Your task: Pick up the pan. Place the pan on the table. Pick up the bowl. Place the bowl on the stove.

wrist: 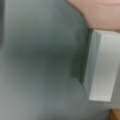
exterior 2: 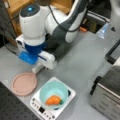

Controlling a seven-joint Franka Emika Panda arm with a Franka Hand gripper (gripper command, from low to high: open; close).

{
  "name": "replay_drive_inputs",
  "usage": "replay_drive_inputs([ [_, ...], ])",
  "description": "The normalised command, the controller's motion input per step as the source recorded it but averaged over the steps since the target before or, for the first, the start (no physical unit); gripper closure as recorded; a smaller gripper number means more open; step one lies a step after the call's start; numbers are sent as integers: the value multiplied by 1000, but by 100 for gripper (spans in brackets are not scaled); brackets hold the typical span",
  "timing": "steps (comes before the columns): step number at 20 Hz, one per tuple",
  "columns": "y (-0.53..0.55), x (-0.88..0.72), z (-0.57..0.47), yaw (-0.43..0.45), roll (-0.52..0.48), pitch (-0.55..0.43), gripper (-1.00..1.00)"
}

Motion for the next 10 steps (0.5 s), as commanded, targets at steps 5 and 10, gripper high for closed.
replay_drive_inputs([
  [5, 297, -8, 292, -58, -99, 161, -100],
  [10, 309, -133, 291, -22, -109, 126, -100],
])
